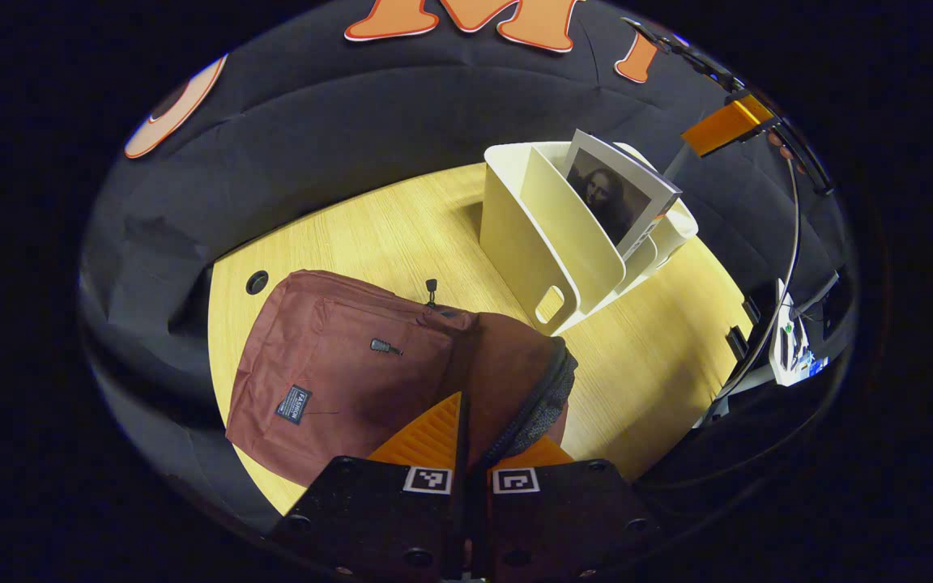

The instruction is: Open the schoolbag, grab two books from the bookshelf and put them into the schoolbag.

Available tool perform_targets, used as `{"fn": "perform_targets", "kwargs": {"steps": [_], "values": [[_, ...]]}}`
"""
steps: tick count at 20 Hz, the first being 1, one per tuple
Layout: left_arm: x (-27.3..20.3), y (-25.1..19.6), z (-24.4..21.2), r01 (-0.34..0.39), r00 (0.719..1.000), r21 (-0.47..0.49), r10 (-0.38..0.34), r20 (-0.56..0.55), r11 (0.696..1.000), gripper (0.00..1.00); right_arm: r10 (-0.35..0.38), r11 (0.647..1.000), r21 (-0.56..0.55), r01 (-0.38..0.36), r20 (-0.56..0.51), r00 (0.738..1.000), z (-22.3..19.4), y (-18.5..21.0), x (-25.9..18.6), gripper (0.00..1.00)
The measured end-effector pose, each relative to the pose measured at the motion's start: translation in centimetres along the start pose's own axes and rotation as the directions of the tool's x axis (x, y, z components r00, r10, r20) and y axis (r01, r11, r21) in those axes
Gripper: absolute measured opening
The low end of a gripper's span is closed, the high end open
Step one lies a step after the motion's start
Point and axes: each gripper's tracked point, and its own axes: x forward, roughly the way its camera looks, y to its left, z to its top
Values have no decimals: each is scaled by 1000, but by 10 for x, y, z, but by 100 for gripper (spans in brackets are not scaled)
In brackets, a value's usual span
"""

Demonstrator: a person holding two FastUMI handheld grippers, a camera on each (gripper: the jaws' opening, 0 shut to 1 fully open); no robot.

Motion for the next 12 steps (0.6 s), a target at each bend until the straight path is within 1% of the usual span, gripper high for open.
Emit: {"fn": "perform_targets", "kwargs": {"steps": [2, 5, 9, 11, 12], "values": [[0, 0, 1, -10, 1000, 2, 10, -6, 1000, 4, 6, 1000, -10, -6, -28, 1000, 5, 4, 18, 98], [-1, 0, 1, -20, 1000, -8, 20, -11, 1000, 4, 17, 1000, 3, -17, -62, 998, 16, 4, 42, 98], [0, -1, -1, -26, 999, -24, 25, -20, 999, 5, -11, 999, 30, 15, -117, 993, 21, -12, 73, 98], [1, -2, -1, -27, 999, -30, 26, -25, 999, 5, -29, 999, 27, 33, -132, 991, 24, -18, 88, 97], [2, -1, -1, -27, 999, -35, 26, -29, 999, 5, -30, 999, 31, 34, -141, 990, 24, -18, 93, 94]]}}
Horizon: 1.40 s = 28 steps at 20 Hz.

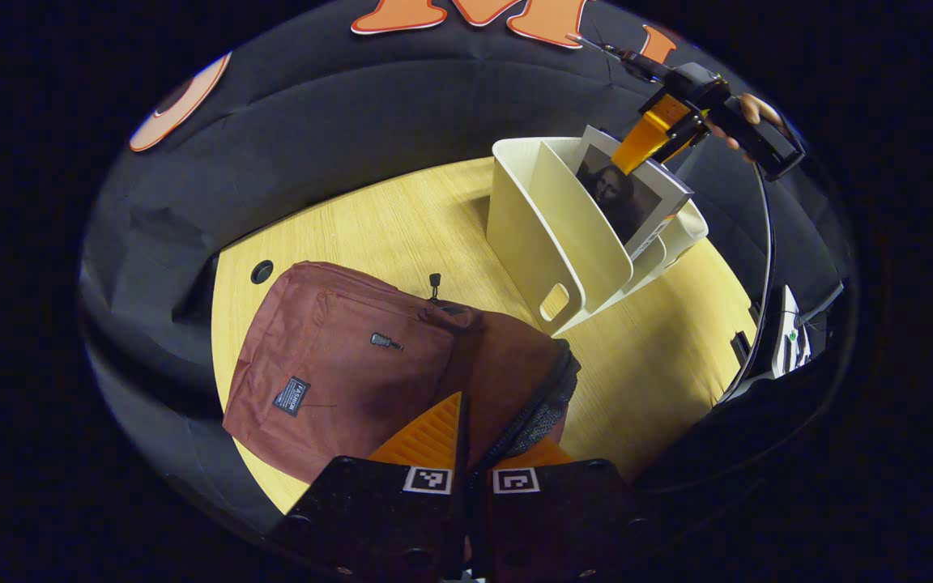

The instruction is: Open the schoolbag, grab two books from the bookshelf and put them into the schoolbag.

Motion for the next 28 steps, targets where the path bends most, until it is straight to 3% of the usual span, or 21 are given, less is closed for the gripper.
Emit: {"fn": "perform_targets", "kwargs": {"steps": [3, 4, 5, 6, 7, 8, 9, 11, 12, 13, 28], "values": [[0, 1, -1, -2, 1000, -8, 2, -7, 1000, 5, -9, 1000, 14, 10, -38, 999, -1, 2, 15, 77], [0, 0, -1, -3, 1000, -9, 2, -9, 1000, 5, -11, 1000, 24, 12, -51, 999, -2, 2, 16, 55], [-1, -1, -1, -4, 1000, -9, 4, -8, 1000, 5, -11, 999, 39, 13, -60, 998, -1, 3, 21, 59], [0, -1, -1, -3, 1000, -9, 3, -9, 1000, 5, -25, 999, 46, 28, -62, 998, 1, 0, 19, 48], [0, -1, -1, -3, 1000, -10, 3, -8, 1000, 5, -38, 998, 50, 41, -53, 998, 4, -3, 27, 46], [0, -1, -1, -3, 1000, -11, 3, -9, 1000, 5, -43, 997, 57, 46, -55, 998, 4, -5, 25, 31], [0, -1, -1, -2, 1000, -11, 2, -8, 1000, 5, -46, 997, 62, 50, -60, 997, 2, -6, 25, 38], [-1, -1, -1, 0, 1000, -13, 0, -5, 1000, 5, -65, 996, 61, 68, -53, 996, 0, -8, 21, 36], [-1, 0, -2, 1, 1000, -15, -2, -4, 1000, 5, -62, 996, 58, 65, -48, 997, -1, -6, 18, 45], [-1, -1, -2, 3, 1000, -14, -3, 0, 1000, 5, -61, 996, 59, 64, -40, 997, -2, -5, 12, 35], [-16, 2, -13, 31, 997, -49, -27, 74, 998, 5, 51, 993, 101, -66, 145, 988, -41, 18, -117, 33]]}}
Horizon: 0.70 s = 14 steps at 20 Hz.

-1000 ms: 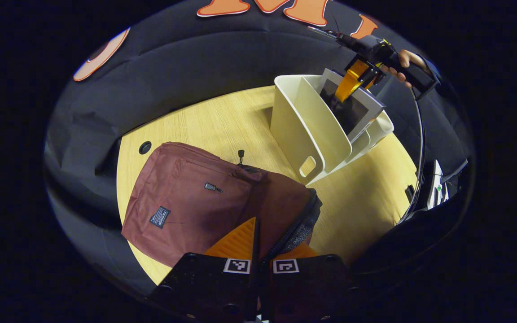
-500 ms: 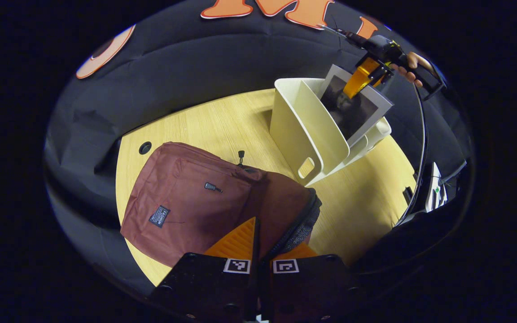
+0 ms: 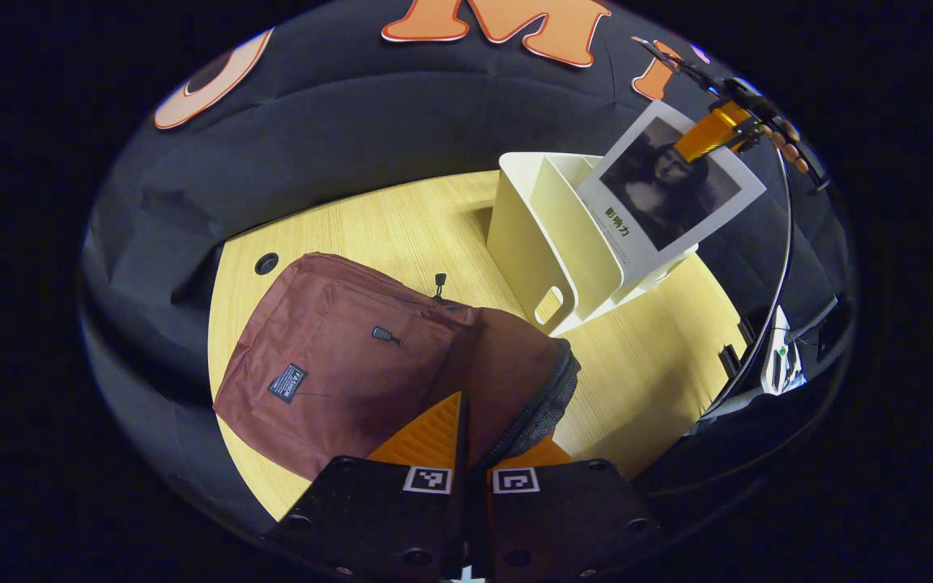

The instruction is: Open the schoolbag, grab two books from the bookshelf and put them into the schoolbag.

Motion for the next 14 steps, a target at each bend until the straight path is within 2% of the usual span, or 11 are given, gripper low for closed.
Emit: {"fn": "perform_targets", "kwargs": {"steps": [6, 7, 8, 9, 10, 14], "values": [[-6, 0, 1, -6, 1000, 37, 6, -2, 999, 5, 46, 999, 21, -48, 93, 995, -17, 6, -45, 32], [-6, 0, 2, -9, 1000, 42, 9, 0, 999, 4, 55, 998, 20, -57, 108, 993, -20, 6, -52, 41], [-7, 0, 2, -9, 1000, 47, 9, -1, 999, 5, 65, 997, 26, -69, 119, 991, -24, 9, -58, 31], [-7, 0, 3, -10, 1000, 51, 11, -2, 999, 5, 79, 996, 35, -84, 130, 988, -29, 9, -63, 41], [-8, 0, 3, -13, 1000, 54, 13, -5, 998, 4, 92, 994, 40, -98, 136, 986, -36, 10, -66, 32], [-9, 0, 9, -37, 999, 84, 38, -15, 996, 4, 150, 985, 63, -160, 134, 979, -69, 18, -66, 32]]}}
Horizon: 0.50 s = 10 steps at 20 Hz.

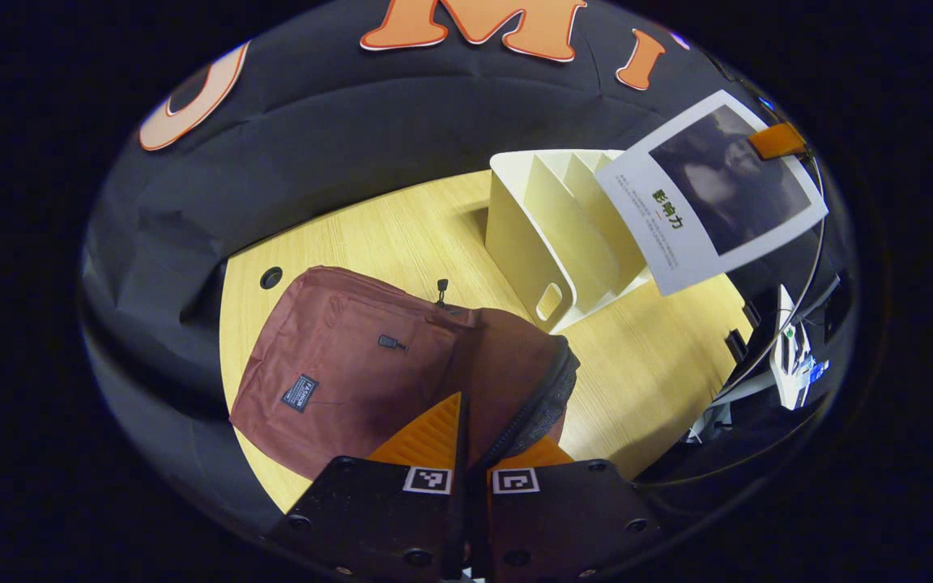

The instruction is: Open the schoolbag, grab two books from the bookshelf and put them into the schoolbag.

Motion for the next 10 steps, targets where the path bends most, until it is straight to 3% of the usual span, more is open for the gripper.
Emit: {"fn": "perform_targets", "kwargs": {"steps": [10], "values": [[-15, 4, 22, -62, 998, 106, 65, -24, 992, 5, 160, 971, 180, -159, 8, 987, -73, -7, 31, 32]]}}
